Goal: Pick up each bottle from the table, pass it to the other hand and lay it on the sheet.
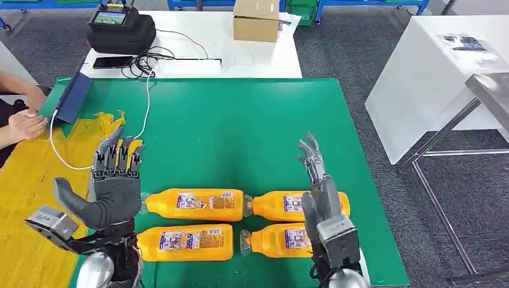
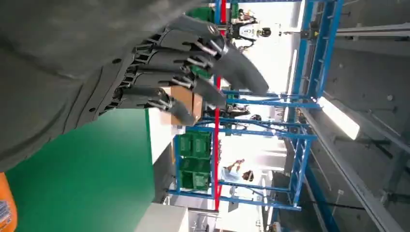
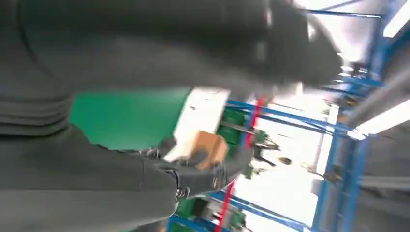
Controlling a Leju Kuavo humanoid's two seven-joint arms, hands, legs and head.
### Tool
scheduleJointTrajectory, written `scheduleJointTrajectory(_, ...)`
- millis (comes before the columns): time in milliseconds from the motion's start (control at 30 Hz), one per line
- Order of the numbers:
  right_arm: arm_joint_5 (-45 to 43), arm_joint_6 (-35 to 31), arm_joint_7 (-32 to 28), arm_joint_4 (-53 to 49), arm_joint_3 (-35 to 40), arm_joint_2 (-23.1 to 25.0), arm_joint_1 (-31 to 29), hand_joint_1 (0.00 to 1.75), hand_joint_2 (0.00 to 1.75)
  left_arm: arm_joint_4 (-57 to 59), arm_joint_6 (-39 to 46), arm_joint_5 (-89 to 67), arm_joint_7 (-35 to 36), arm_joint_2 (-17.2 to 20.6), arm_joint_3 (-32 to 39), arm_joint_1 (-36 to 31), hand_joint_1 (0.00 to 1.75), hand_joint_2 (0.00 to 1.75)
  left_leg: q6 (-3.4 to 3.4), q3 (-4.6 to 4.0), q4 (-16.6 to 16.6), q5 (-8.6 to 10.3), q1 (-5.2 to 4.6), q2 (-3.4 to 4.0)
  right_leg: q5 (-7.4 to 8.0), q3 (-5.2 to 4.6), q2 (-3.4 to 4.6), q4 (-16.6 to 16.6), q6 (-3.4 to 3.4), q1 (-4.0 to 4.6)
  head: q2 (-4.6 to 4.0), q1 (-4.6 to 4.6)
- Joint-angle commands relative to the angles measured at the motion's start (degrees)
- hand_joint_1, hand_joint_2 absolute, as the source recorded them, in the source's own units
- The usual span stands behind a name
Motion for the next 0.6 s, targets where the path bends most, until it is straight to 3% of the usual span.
scheduleJointTrajectory(33, 12.93, 7.37, 11.91, 29.0, 13.01, -8.15, -18.22, 0.0, 1.75, 9.11, -0.34, -0.11, 1.9, -0.86, -1.25, -6.88, 0.0, 0.0, 0.13, 0.26, -0.21, 0.07, -0.02, 0.27, 0.18, 0.23, 0.17, -0.25, 0.08, 0.0, 0.0, 0.0)
scheduleJointTrajectory(133, 16.0, 7.57, 13.74, 40.44, 20.42, -2.56, -25.49, 0.0, 1.75, 10.34, -0.29, -0.21, 3.03, -1.23, -2.56, -8.23, 0.0, 0.0, 0.14, 0.35, -0.32, 0.17, -0.06, 0.48, 0.3, 0.21, 0.33, -0.28, 0.07, -0.04, 0.0, 0.02)
scheduleJointTrajectory(200, 16.22, 6.99, 15.17, 42.55, 22.38, -0.85, -26.38, 0.0, 1.75, 10.85, -0.1, -0.16, 3.29, -1.48, -2.91, -8.53, 0.0, 0.0, 0.04, 0.2, -0.18, 0.19, -0.02, 0.34, 0.23, 0.12, 0.29, -0.13, -0.03, -0.01, 0.0, 0.0)
scheduleJointTrajectory(600, 14.78, 6.52, 15.84, 40.19, 23.67, -2.93, -25.77, 0.0, 1.75, 10.5, -0.04, -0.15, 3.29, -1.17, -2.91, -8.21, 0.0, 0.0, 0.0, 0.16, -0.28, 0.28, -0.07, 0.0, 0.17, 0.08, -0.06, -0.06, -0.12, -0.04, 0.0, 0.0)
